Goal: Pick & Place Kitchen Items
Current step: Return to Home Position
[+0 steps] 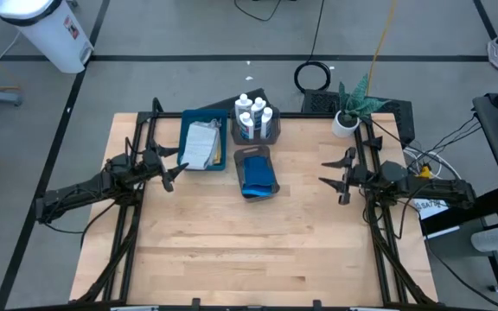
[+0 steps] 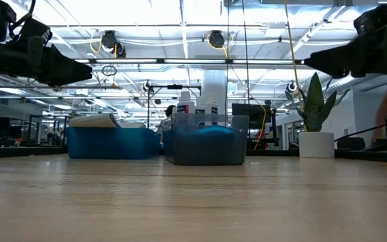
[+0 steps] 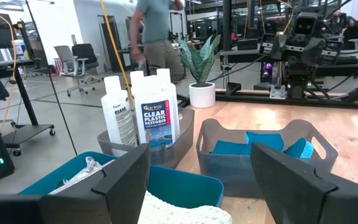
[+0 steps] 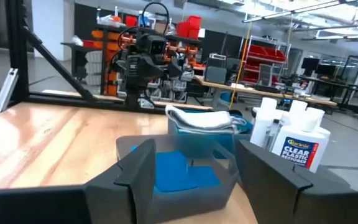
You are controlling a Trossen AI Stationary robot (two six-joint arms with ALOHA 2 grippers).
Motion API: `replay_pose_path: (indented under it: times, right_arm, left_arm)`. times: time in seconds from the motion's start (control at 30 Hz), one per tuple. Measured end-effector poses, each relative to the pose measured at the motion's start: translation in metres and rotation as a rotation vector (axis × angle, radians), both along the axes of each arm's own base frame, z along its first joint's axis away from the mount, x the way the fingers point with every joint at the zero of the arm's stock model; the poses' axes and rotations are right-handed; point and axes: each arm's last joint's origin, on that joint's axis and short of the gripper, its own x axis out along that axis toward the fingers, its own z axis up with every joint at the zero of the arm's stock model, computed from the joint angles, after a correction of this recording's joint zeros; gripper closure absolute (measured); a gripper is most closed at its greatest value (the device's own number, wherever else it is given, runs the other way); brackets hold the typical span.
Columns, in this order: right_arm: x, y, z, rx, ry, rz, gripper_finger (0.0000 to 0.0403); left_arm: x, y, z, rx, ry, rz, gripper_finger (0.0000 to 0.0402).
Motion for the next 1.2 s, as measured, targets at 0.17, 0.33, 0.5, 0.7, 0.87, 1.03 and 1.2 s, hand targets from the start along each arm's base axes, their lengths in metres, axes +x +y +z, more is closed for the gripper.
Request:
replay_pose_path:
  times: [0.17,0.33,0.5,0.7,0.87,1.03,1.2]
  right_arm:
    - [0.0007,-0.0003,-0.0025,0.000,-0.003,-0.006,0.0208]
    - [0.0009,-0.0003,-0.0052,0.003,0.024,-0.005,0.0210]
    - [0.0012,-0.0002,-0.0096,0.020,0.067,-0.002,0.0213]
    - [0.0012,-0.0002,-0.0106,0.047,0.073,0.000,0.0209]
    - [0.0015,-0.0002,-0.0092,0.046,0.058,0.002,0.0210]
    - [0.0014,-0.0002,-0.0070,0.142,0.019,0.010,0.0210]
    - [0.0014,-0.0002,-0.0059,0.177,0.002,0.013,0.0213]
  left_arm:
    - [0.0000,0.0000,0.0000,0.000,0.000,0.000,0.0119]
    - [0.0000,0.0000,0.0000,0.000,0.000,0.000,0.0119]
    - [0.0000,0.0000,0.0000,0.000,0.000,0.000,0.0119]
    - [0.0000,0.0000,0.0000,0.000,0.000,0.000,0.0119]
    - [0.0000,0.0000,0.0000,0.000,0.000,0.000,0.0119]
    - [0.0000,0.0000,0.0000,0.000,0.000,0.000,0.0119]
    - [0.0000,0.0000,0.0000,0.000,0.000,0.000,0.0119]
